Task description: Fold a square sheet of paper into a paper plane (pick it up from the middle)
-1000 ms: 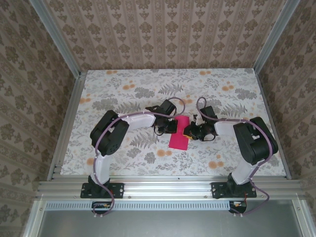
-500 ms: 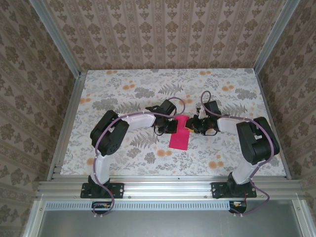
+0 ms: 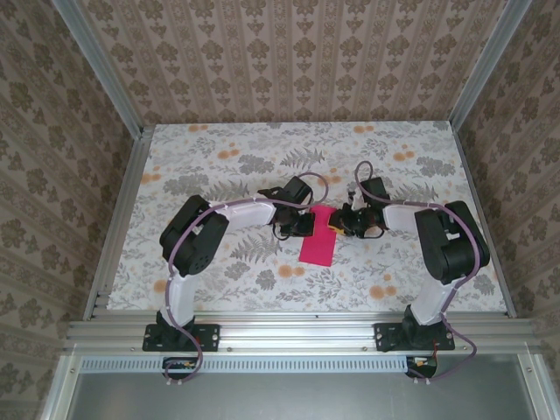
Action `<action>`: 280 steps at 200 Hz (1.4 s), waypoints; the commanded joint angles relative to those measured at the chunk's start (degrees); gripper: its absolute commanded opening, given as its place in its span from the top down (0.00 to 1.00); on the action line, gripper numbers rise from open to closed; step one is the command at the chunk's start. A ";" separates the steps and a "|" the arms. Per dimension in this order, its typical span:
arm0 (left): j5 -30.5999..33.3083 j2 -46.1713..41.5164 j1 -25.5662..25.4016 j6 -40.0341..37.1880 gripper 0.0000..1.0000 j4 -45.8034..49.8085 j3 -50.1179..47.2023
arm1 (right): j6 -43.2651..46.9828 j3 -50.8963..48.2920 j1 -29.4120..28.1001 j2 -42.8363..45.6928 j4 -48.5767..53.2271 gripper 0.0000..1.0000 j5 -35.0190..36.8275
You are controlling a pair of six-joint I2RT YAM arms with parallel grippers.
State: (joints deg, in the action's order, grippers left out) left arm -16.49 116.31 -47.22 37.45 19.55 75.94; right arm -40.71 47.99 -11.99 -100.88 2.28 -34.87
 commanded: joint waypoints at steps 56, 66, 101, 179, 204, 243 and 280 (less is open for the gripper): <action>1.54 2.48 -0.80 -1.63 1.00 6.56 -1.23 | 0.34 2.21 0.04 -3.79 1.70 0.79 5.27; 1.63 2.46 -0.72 -1.68 1.00 6.50 -1.40 | -0.46 1.14 0.09 -4.32 0.21 0.79 6.14; 1.46 2.34 -0.85 -1.68 1.00 6.39 -1.84 | 0.85 3.09 0.05 -4.22 3.06 0.79 8.17; 1.63 2.32 -0.94 -1.94 1.00 6.64 -1.85 | 1.75 8.53 1.81 -3.72 4.49 0.79 2.73; 1.70 2.15 -0.94 -2.03 1.00 6.75 -2.02 | 1.13 7.23 1.88 -6.69 2.92 0.80 3.24; 2.04 1.63 -1.00 -2.12 1.00 6.99 -2.38 | 1.14 6.13 2.06 -8.76 2.76 0.80 4.92; 1.95 1.44 -1.11 -2.12 1.00 7.13 -2.55 | 1.80 8.23 2.53 -4.46 4.88 0.79 3.39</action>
State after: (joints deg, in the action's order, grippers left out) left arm -16.45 116.29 -47.29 36.77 19.70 75.83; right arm -40.07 55.27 -9.98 -107.39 3.70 -32.01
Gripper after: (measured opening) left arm 0.053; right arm 0.206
